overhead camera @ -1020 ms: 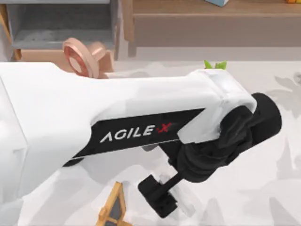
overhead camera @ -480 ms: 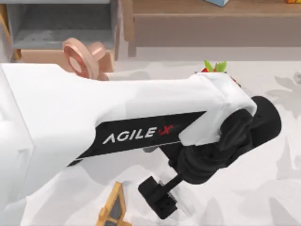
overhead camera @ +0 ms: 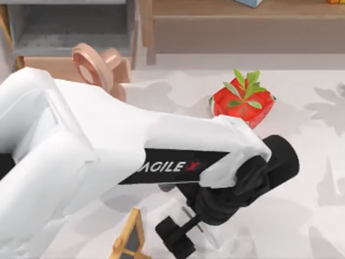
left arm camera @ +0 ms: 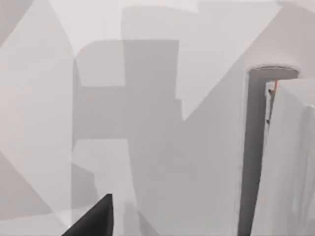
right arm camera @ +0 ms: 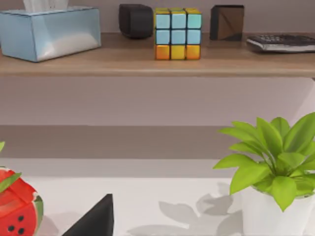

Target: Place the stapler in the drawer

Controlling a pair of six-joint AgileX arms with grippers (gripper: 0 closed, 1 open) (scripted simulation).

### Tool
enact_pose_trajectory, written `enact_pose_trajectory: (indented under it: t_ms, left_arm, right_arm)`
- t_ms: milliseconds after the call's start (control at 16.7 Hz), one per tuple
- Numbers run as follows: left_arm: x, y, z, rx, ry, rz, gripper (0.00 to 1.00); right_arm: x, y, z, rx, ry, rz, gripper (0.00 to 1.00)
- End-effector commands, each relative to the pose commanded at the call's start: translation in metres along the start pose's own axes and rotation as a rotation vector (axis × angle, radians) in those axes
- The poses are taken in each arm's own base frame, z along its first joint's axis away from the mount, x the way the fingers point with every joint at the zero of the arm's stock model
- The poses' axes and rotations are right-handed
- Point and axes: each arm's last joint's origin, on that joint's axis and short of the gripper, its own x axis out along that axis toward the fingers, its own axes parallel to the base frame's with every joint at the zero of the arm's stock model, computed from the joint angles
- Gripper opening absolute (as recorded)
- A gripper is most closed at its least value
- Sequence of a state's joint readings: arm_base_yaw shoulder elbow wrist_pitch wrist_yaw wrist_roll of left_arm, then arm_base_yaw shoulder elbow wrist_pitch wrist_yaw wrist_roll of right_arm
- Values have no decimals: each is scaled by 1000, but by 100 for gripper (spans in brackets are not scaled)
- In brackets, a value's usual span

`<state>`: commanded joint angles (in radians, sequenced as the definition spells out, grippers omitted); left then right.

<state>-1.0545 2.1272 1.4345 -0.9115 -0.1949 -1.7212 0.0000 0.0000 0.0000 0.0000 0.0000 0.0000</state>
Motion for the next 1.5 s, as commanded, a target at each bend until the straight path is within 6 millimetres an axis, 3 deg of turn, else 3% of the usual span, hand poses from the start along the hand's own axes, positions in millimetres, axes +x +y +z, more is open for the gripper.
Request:
enact_pose_trajectory:
  t_ms: [180, 960, 1500]
  left_arm:
    - [0, 0, 0, 0, 0, 0, 100]
    - [0, 0, 0, 0, 0, 0, 2]
    - [-1, 0, -1, 3, 0, -2, 0]
  right_arm:
    - [0, 0, 0, 0, 0, 0, 100]
    - [0, 0, 0, 0, 0, 0, 100]
    - [0, 0, 0, 0, 0, 0, 100]
